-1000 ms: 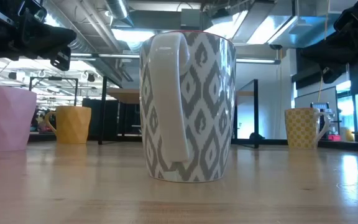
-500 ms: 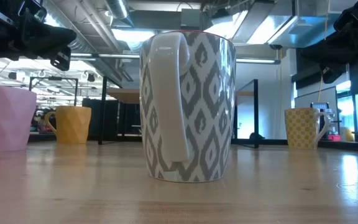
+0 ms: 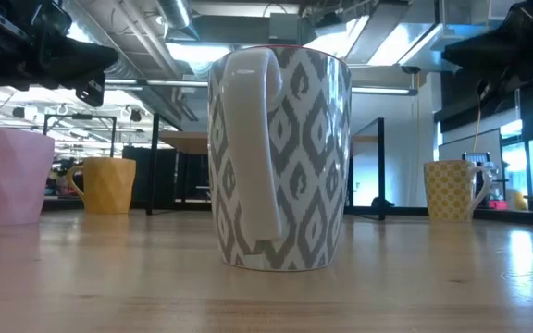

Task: Place coffee mugs
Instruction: Put the blue patterned mug on the shelf, then put the gray patterned mug on the shelf

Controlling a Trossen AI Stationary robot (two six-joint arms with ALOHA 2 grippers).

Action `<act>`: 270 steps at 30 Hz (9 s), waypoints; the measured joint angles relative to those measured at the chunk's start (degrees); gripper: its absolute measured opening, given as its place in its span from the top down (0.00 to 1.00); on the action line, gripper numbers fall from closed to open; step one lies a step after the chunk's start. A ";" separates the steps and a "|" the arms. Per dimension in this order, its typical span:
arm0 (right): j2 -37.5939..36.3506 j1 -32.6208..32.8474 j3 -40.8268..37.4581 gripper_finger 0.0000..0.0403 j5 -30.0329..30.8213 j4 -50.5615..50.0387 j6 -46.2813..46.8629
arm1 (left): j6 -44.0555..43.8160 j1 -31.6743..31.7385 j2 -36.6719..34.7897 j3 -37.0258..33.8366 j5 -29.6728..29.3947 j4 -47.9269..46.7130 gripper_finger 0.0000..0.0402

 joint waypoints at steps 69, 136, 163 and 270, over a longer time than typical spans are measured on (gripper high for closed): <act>89.05 -6.43 26.42 0.37 -15.95 28.42 -1.63 | -20.00 0.00 4.66 0.51 -16.35 18.41 0.97; 109.18 -7.13 41.73 0.99 -13.44 40.05 -19.03 | -19.97 0.02 4.61 0.51 -16.37 19.25 0.97; 74.39 -16.93 45.88 1.00 -21.79 4.15 -27.10 | -22.53 0.02 4.70 0.51 -26.58 18.61 0.97; 78.21 -64.08 48.85 0.72 -54.76 -9.32 -56.14 | -17.94 0.02 4.72 0.51 -34.43 18.40 0.97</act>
